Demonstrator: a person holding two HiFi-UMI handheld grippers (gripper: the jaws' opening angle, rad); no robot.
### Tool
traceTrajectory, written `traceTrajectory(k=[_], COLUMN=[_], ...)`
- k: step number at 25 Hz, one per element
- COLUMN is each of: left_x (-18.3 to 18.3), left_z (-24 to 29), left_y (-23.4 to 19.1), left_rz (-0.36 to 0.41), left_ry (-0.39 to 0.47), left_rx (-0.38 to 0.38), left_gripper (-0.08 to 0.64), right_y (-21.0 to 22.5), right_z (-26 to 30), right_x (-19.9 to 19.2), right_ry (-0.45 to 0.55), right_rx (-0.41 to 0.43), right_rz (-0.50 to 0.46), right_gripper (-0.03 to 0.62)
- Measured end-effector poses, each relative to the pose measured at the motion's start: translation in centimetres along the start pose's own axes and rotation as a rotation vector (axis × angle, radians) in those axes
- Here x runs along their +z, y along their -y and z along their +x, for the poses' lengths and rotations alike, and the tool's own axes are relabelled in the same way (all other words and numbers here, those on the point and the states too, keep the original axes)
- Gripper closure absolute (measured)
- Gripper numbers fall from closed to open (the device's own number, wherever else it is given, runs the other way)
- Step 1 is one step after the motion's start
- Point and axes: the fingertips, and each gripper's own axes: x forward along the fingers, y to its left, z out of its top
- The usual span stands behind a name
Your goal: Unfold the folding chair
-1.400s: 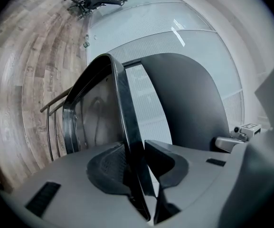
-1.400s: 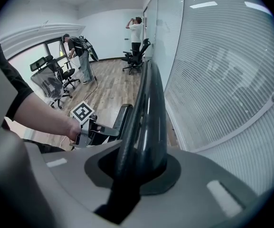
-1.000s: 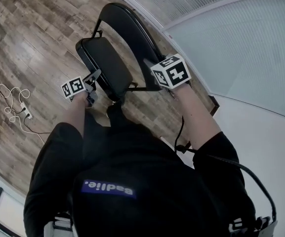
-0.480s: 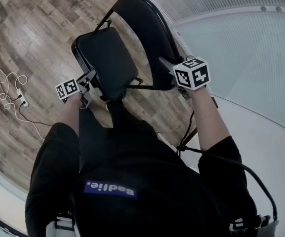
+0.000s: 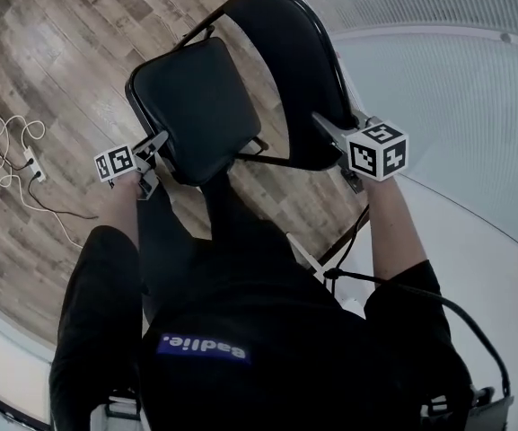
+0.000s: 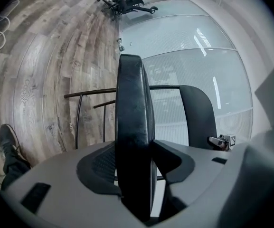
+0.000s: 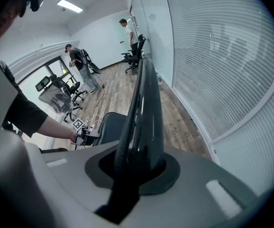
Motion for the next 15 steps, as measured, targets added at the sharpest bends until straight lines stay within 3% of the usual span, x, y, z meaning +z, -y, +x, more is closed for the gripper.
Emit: traceTrajectory(k=[11, 15], left_x=[-0.8, 0.0], left_z=[-1.3, -2.1], left_y=[-9.2, -14.0], left_rz=[-0.002, 0.025], left_ry=[-0.021, -0.013], left_rx=[0.012, 0.118], left_gripper=[0.333, 0.328], right_y=[6.0, 8.3], right_z=[3.4, 6.5], right_x=[-3.4, -4.2], right_ry=[0.034, 0.025], right_rx=[0.156, 0.231], right_rz=[0.071, 0.127], right_gripper=[0.535, 0.535])
